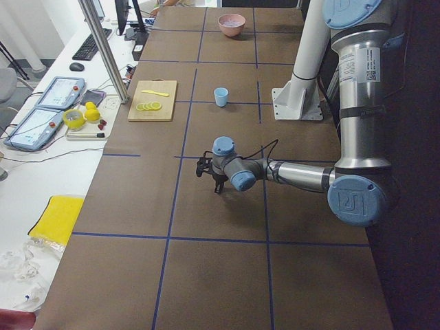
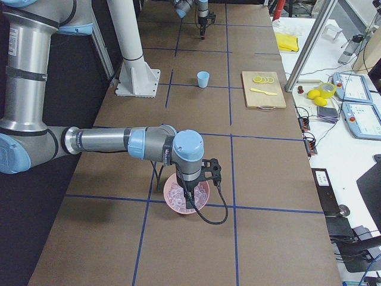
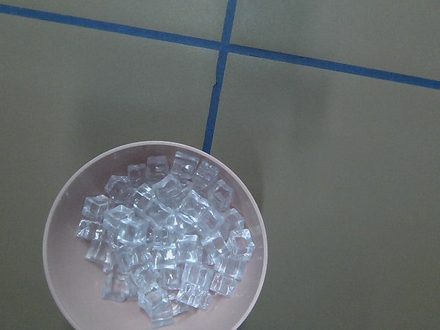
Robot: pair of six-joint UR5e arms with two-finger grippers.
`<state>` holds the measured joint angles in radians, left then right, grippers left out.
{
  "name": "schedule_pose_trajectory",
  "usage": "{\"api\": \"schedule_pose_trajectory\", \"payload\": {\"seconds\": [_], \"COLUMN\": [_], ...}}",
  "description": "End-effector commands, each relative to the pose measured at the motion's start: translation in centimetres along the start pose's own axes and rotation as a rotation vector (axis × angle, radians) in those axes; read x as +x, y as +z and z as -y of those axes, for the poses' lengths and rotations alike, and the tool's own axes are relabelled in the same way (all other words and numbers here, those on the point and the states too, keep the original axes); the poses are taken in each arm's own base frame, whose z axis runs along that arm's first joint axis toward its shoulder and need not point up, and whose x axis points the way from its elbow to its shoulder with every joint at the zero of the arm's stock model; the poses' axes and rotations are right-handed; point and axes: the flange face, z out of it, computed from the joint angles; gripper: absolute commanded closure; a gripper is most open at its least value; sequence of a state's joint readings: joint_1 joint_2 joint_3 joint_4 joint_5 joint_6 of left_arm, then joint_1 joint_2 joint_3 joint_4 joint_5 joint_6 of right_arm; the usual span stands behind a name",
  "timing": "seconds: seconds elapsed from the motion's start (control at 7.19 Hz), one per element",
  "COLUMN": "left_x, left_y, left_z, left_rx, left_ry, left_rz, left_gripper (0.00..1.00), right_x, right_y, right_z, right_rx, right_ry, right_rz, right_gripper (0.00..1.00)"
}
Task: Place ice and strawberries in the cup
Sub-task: 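Lower the left gripper and grasp the red strawberry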
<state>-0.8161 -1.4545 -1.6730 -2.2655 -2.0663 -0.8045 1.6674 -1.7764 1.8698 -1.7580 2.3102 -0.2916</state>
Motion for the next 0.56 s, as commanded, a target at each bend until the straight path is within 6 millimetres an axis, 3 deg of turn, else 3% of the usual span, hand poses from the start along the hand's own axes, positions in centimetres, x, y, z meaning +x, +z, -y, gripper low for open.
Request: {"api": "schedule_pose_trajectory", "payload": {"seconds": [0.0,0.28,0.42], "left_x": [1.0,4.0,7.2], "left_y": [-1.5,-4.4,-7.2], "left_z": [0.2,1.2,2.2], "left_rx": [0.020,0.035,0.012], "left_ry": [0.016,0.023,0.005], "left_rz": [-0.019,-0.032,-0.009], "left_gripper": [1.00,1.00,1.00], "right_x": [0.0,-0.1,-0.2], "right_y": [0.0,-0.1,-0.2], "right_z": [0.0,0.0,0.1], "right_rx": [0.000,0.001,0.004], "right_ry": [0.002,0.004,0.002], "right_rz": [0.000,0.000,-0.001], "right_gripper": [0.00,0.00,0.00]}}
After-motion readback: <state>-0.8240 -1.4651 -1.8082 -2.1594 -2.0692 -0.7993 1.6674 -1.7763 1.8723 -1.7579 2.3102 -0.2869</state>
